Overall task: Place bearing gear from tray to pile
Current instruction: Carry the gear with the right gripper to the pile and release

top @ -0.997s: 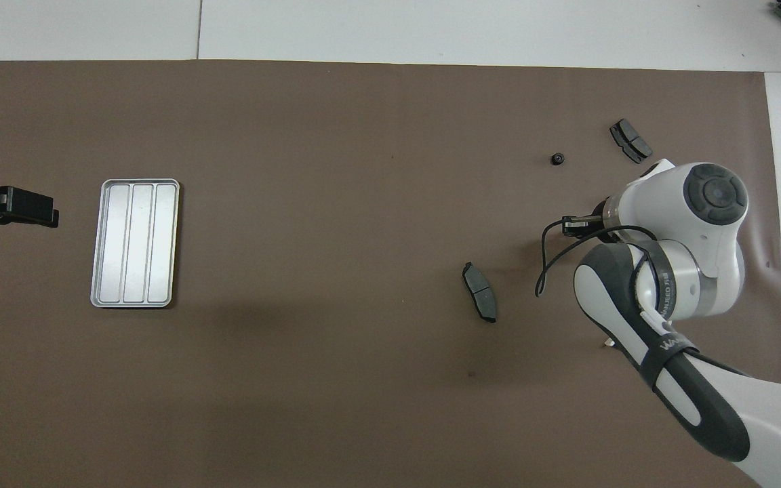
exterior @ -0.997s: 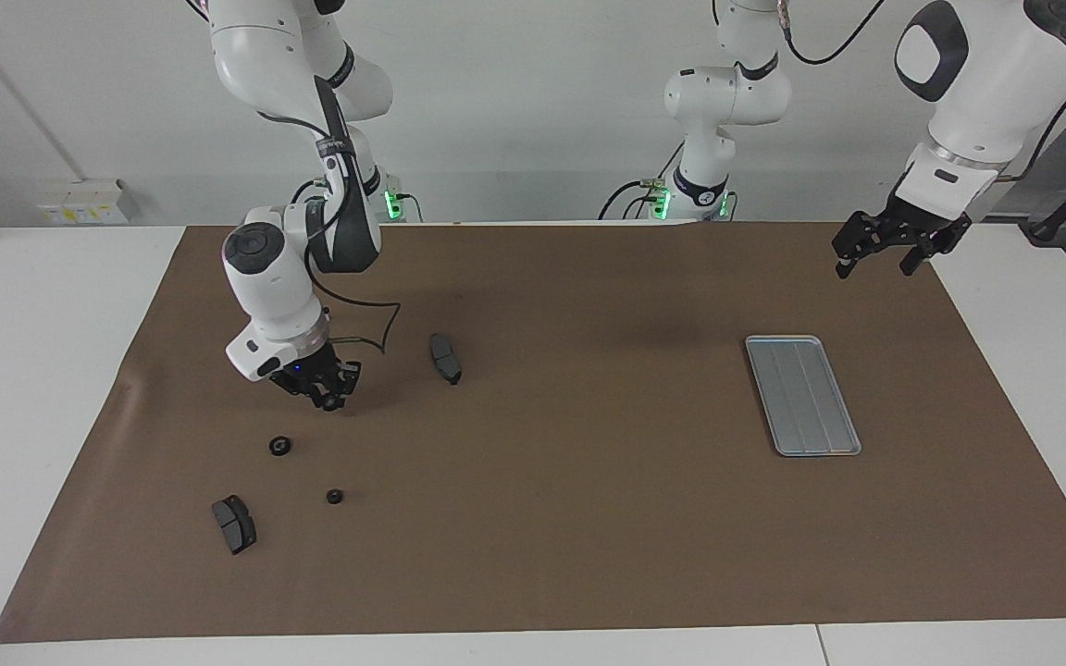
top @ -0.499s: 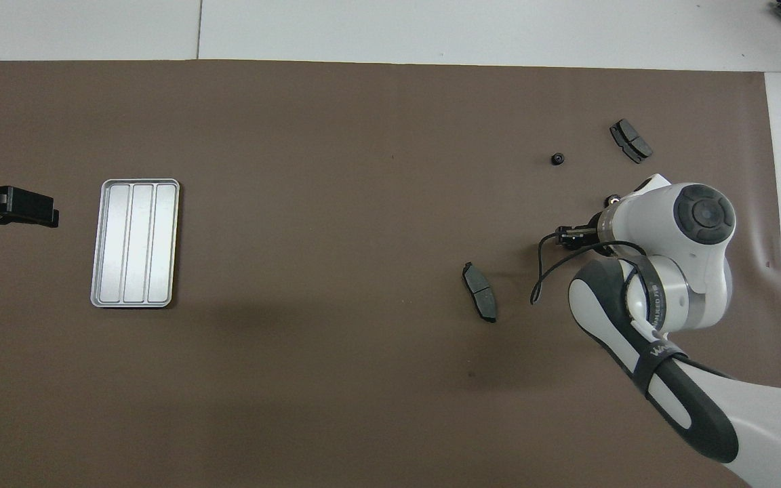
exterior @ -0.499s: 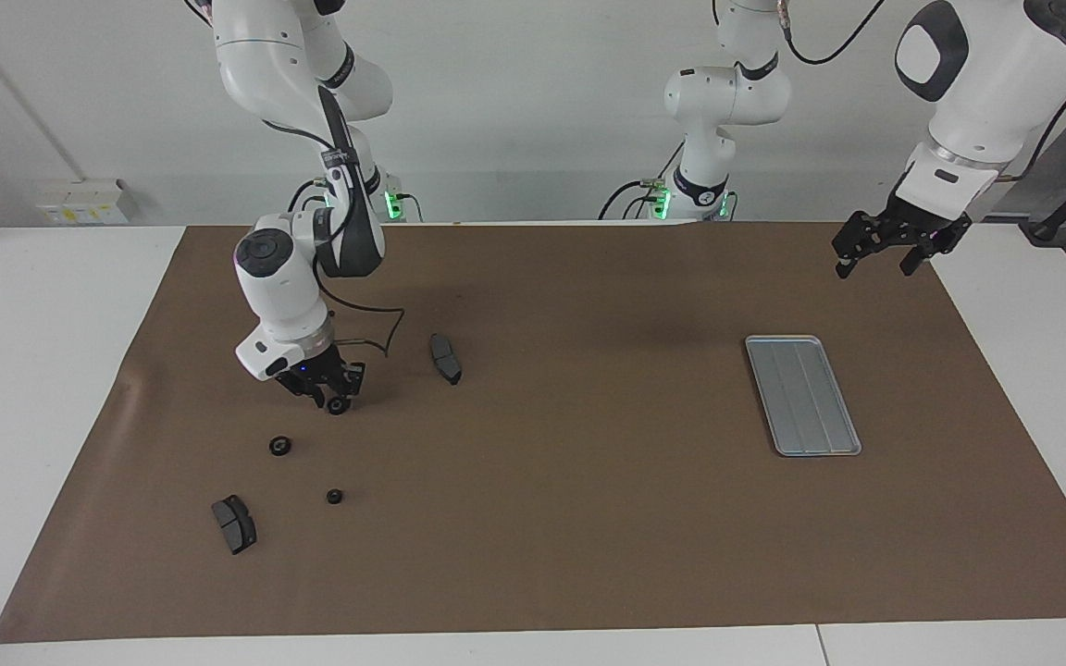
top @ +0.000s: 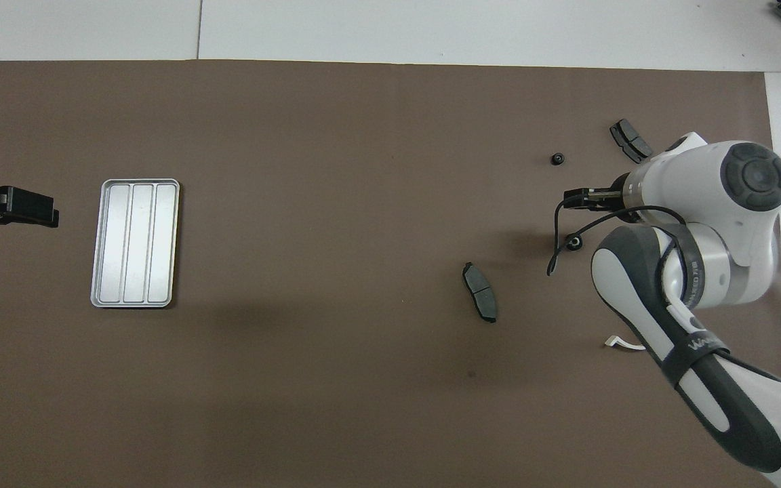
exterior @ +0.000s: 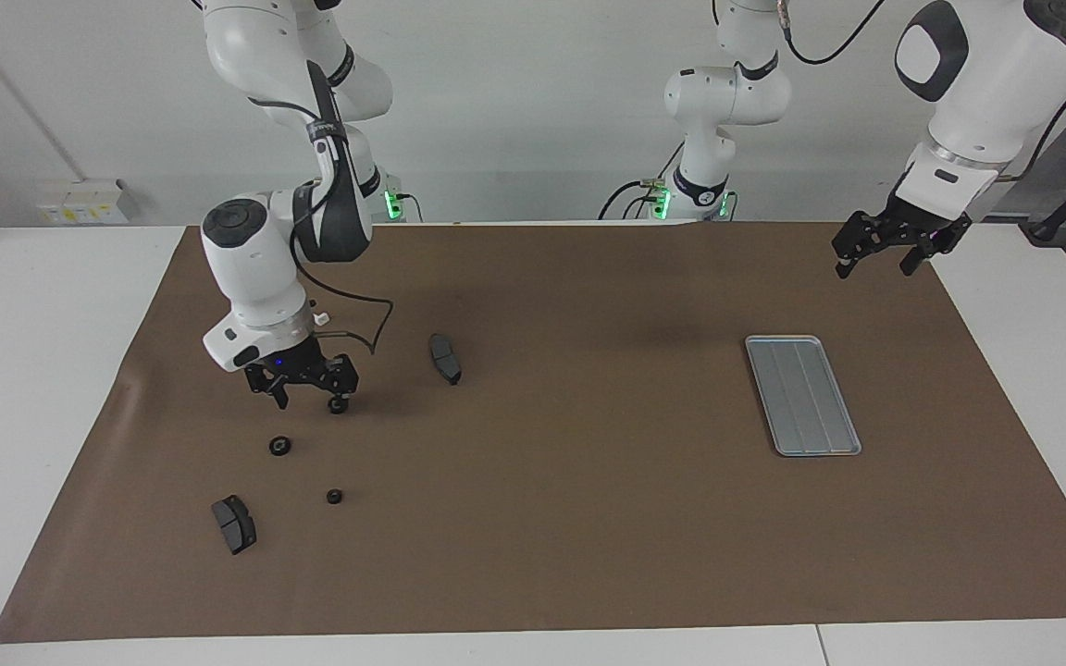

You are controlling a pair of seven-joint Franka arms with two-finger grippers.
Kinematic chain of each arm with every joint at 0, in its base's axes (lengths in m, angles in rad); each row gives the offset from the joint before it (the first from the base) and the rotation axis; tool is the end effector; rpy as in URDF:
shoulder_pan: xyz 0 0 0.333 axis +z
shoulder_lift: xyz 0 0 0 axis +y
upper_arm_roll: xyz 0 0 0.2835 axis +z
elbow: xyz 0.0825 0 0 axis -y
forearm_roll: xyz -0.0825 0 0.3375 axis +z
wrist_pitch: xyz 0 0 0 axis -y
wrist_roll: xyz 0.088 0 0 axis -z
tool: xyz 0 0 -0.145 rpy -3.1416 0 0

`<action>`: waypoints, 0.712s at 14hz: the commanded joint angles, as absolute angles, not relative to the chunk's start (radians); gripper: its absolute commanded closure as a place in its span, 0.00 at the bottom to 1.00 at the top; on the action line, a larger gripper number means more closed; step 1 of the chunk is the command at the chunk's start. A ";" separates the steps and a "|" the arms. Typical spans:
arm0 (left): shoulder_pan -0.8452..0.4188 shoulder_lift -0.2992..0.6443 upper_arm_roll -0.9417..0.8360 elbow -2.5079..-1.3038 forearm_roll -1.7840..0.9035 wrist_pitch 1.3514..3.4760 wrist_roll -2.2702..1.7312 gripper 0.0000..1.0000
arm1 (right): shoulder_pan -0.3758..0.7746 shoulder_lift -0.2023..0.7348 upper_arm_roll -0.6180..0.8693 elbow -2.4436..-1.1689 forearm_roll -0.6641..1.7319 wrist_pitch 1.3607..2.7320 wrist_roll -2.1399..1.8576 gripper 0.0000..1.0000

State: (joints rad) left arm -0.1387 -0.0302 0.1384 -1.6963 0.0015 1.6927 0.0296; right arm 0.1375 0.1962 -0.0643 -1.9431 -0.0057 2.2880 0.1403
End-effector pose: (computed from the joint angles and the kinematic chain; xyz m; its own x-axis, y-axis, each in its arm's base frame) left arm 0.5096 0.0008 0.5261 0.9992 -0.0300 0.0264 -0.0301 -0.9995 0.0019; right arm 0.5719 0.0426 0.3527 0.9869 -0.0610 0.1494 -0.0612 -0.9981 -0.0036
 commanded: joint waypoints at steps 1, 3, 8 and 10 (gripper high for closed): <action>-0.140 -0.049 0.137 -1.712 0.025 1.695 0.014 0.00 | 0.140 0.180 -0.069 -1.804 0.020 2.114 0.164 0.00; -0.140 -0.049 0.137 -1.712 0.025 1.695 0.014 0.00 | 0.115 0.146 -0.068 -1.740 0.018 2.013 0.164 0.00; -0.140 -0.049 0.137 -1.712 0.025 1.695 0.015 0.00 | 0.066 0.028 -0.074 -1.680 0.011 1.809 0.153 0.00; -0.140 -0.049 0.137 -1.712 0.025 1.695 0.014 0.00 | 0.043 0.014 -0.074 -1.625 0.002 1.709 0.120 0.00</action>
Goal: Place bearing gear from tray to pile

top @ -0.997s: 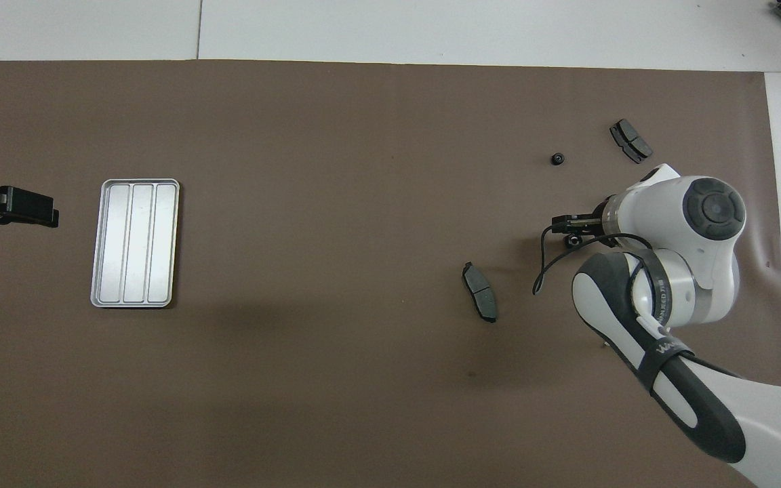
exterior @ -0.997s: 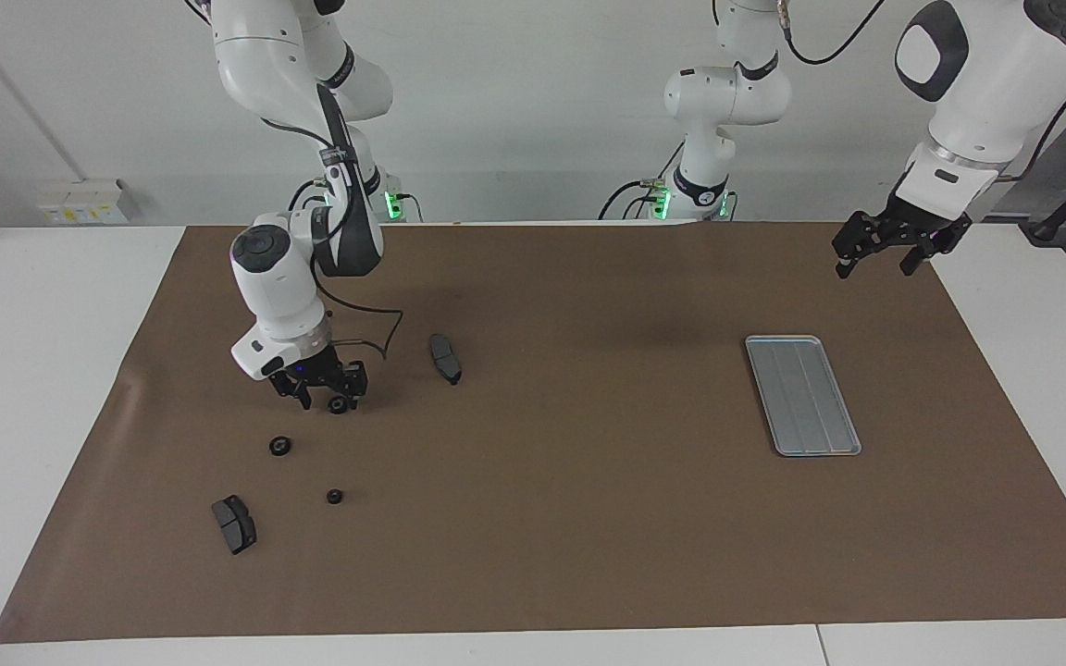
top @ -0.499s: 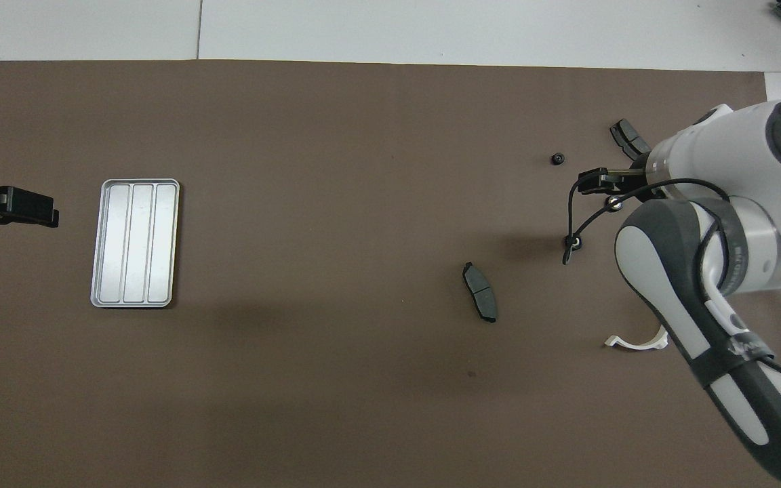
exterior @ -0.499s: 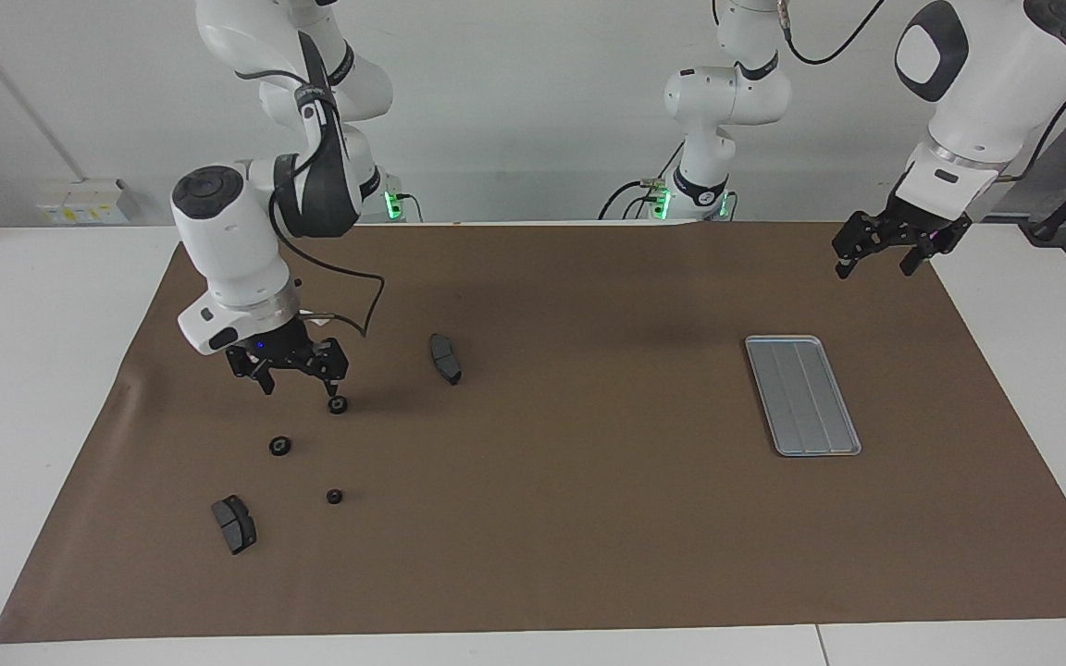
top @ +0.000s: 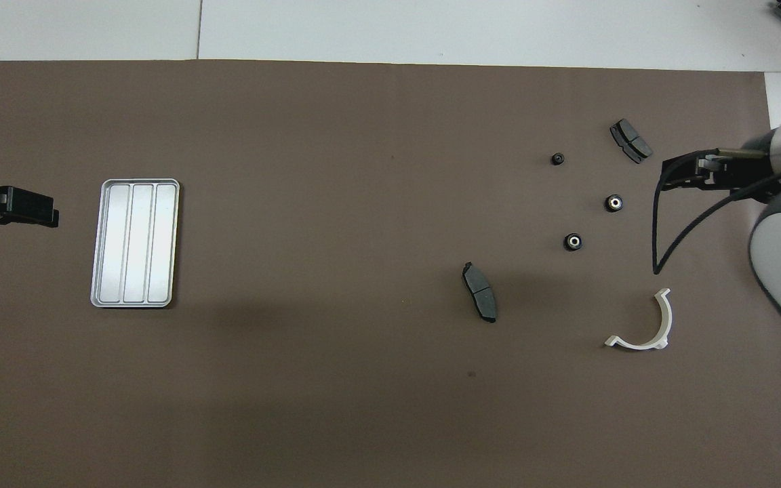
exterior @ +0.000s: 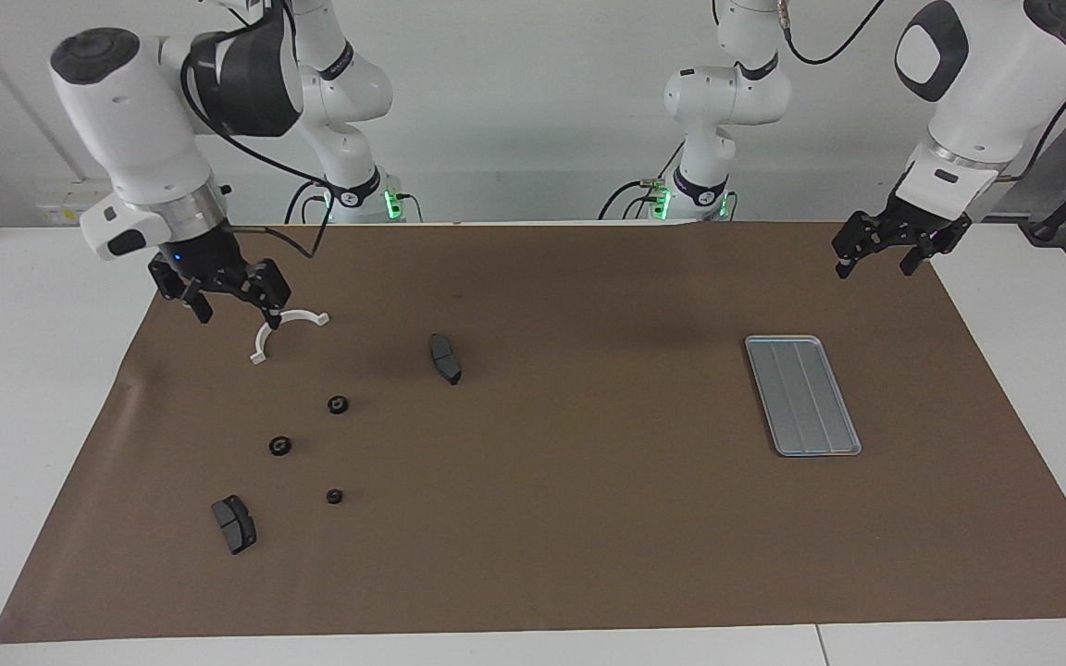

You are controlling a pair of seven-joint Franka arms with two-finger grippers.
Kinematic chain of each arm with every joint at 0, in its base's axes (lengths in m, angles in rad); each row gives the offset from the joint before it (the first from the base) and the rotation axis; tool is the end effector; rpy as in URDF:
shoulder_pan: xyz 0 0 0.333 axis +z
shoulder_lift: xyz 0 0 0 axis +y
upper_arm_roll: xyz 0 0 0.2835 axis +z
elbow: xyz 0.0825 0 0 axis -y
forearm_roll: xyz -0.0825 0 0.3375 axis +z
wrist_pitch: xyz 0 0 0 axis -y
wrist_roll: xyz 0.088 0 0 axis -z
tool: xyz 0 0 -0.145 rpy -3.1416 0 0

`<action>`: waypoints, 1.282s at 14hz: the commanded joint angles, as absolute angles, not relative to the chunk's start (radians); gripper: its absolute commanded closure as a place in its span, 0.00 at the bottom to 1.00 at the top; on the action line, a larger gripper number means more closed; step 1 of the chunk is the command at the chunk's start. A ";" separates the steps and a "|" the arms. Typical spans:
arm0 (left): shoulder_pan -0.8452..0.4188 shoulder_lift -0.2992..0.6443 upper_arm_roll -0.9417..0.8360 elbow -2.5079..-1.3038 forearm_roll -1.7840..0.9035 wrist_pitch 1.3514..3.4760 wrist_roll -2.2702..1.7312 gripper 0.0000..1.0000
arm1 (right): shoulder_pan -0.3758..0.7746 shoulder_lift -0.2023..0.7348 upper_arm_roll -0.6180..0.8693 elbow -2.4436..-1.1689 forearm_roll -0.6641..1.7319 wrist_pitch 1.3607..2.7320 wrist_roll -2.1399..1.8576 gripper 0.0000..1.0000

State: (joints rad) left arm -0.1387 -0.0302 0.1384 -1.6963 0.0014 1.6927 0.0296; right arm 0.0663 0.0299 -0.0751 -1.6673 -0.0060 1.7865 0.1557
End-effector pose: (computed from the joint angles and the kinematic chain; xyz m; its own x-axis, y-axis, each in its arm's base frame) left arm 0.5096 0.0008 0.5261 0.9992 -0.0300 0.0264 -0.0301 -0.9995 0.0020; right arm 0.5367 -0.0050 0.5167 0.9827 -0.1622 0.0894 -0.1624 -0.9867 -0.0057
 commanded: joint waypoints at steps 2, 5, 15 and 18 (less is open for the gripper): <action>-0.140 -0.049 0.137 -1.712 0.025 1.694 0.015 0.00 | 0.034 0.017 -0.074 -1.585 0.009 1.631 0.104 0.00; -0.140 -0.049 0.138 -1.712 0.025 1.694 0.015 0.00 | 0.031 0.008 -0.072 -1.598 0.012 1.623 0.112 0.00; -0.140 -0.049 0.137 -1.712 0.025 1.695 0.015 0.00 | 0.034 -0.018 -0.072 -1.605 -0.006 1.555 0.089 0.00; -0.140 -0.049 0.137 -1.712 0.025 1.695 0.014 0.00 | 0.035 -0.018 -0.072 -1.603 -0.009 1.549 0.084 0.00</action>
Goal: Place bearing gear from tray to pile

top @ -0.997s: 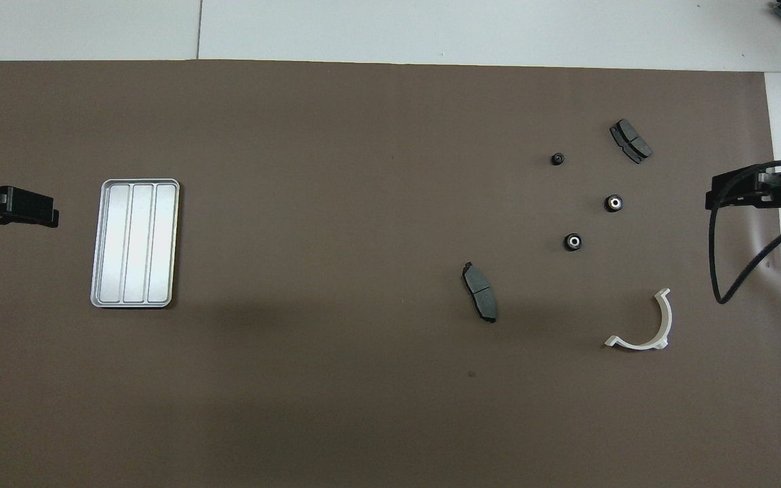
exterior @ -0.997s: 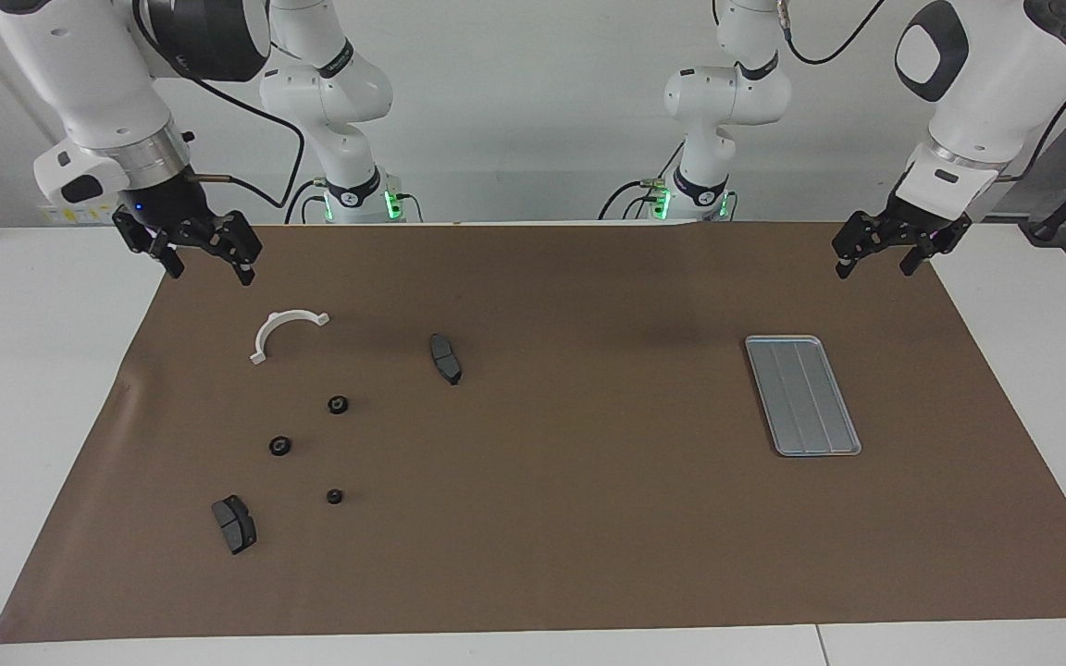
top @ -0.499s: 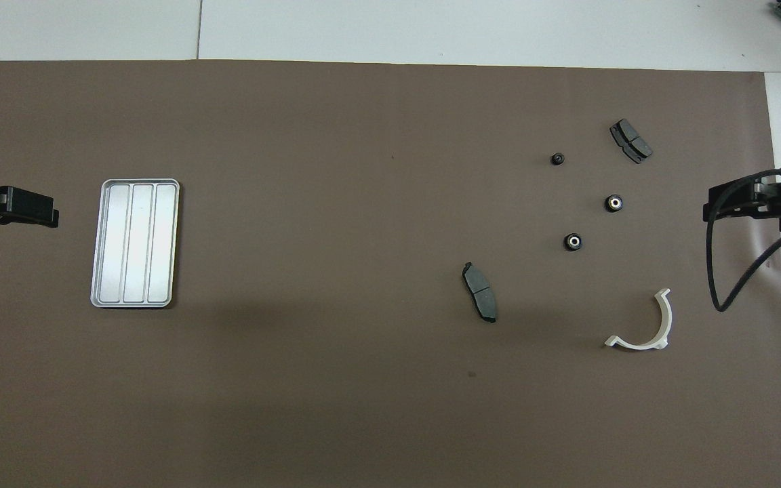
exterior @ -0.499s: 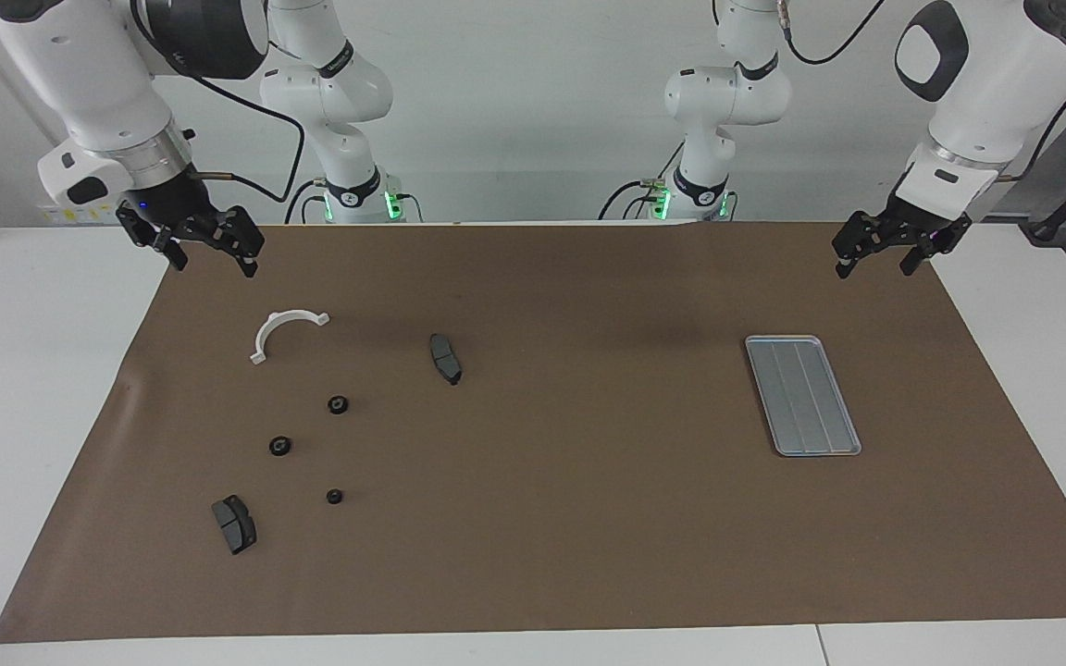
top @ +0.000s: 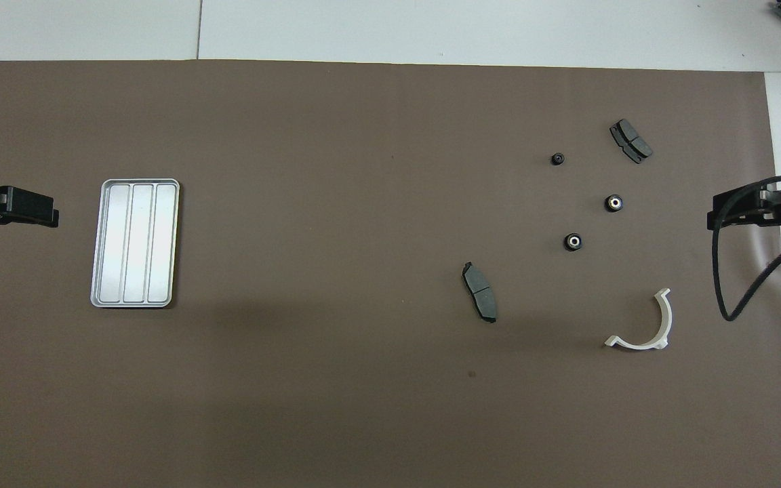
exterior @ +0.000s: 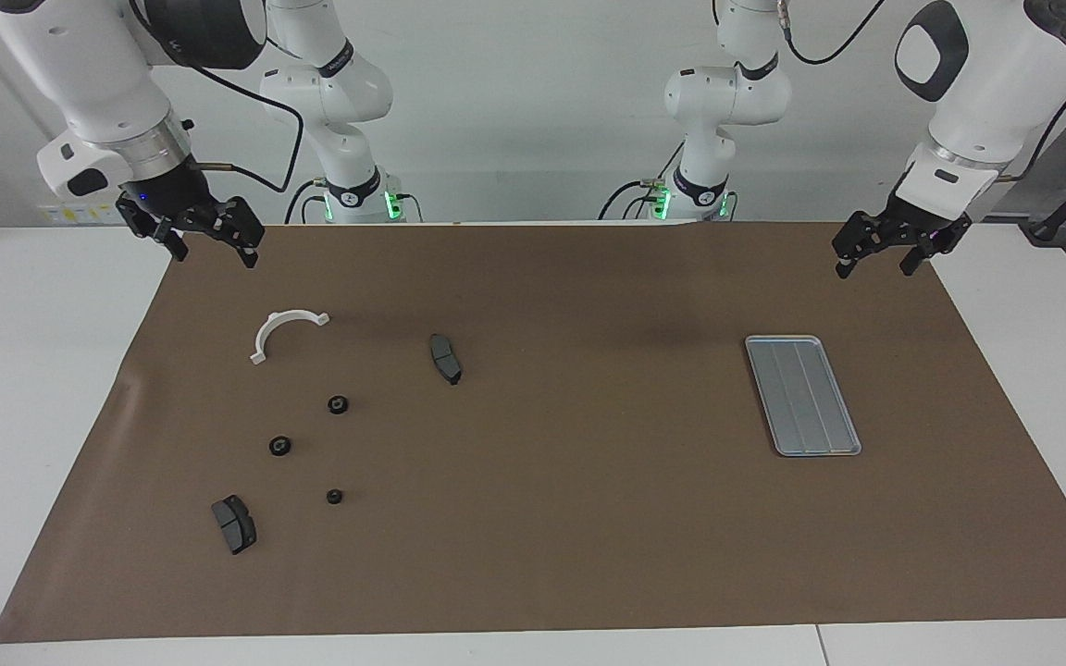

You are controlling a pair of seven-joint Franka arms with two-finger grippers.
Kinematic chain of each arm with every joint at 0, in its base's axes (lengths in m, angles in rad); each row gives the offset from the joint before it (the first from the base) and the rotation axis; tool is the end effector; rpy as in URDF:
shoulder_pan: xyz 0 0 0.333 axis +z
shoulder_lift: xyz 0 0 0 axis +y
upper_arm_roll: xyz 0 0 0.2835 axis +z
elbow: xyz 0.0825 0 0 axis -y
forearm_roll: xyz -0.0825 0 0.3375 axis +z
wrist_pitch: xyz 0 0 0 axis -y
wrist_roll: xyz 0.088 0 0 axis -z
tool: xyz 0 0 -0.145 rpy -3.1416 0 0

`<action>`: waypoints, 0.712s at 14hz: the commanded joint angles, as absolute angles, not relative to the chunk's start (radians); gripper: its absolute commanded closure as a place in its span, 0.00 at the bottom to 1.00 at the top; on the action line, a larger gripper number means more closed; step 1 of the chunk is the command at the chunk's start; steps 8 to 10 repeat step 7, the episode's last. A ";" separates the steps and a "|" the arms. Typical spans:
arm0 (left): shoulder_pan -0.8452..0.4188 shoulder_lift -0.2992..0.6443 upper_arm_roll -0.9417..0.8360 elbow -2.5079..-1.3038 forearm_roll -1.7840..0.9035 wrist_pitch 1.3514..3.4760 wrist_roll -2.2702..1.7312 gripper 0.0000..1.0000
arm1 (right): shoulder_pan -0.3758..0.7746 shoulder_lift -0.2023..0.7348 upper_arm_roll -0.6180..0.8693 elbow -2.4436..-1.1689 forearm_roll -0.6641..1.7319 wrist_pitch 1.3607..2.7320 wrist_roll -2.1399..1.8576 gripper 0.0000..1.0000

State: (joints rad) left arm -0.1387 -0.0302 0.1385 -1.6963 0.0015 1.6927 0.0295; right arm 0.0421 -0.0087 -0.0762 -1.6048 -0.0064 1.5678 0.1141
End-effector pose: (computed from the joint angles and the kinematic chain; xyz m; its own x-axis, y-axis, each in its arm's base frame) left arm 0.5096 0.0009 0.5261 0.9992 -0.0298 0.0264 -0.0299 -0.9996 0.0019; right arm 0.5030 -0.0182 0.5437 0.9887 -0.1476 -0.0275 -0.1474 -0.9890 0.0089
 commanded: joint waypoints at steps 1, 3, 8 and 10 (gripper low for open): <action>-0.140 -0.049 0.137 -1.712 0.025 1.695 0.015 0.00 | 0.037 -0.018 -0.072 -1.605 -0.009 1.549 0.084 0.00; -0.140 -0.049 0.138 -1.712 0.025 1.694 0.014 0.00 | 0.040 -0.020 -0.071 -1.605 -0.029 1.551 0.084 0.00; -0.140 -0.049 0.137 -1.712 0.025 1.694 0.015 0.00 | 0.041 -0.020 -0.067 -1.606 -0.041 1.551 0.084 0.00; -0.140 -0.049 0.137 -1.712 0.025 1.694 0.015 0.00 | 0.041 -0.020 -0.067 -1.606 -0.041 1.551 0.084 0.00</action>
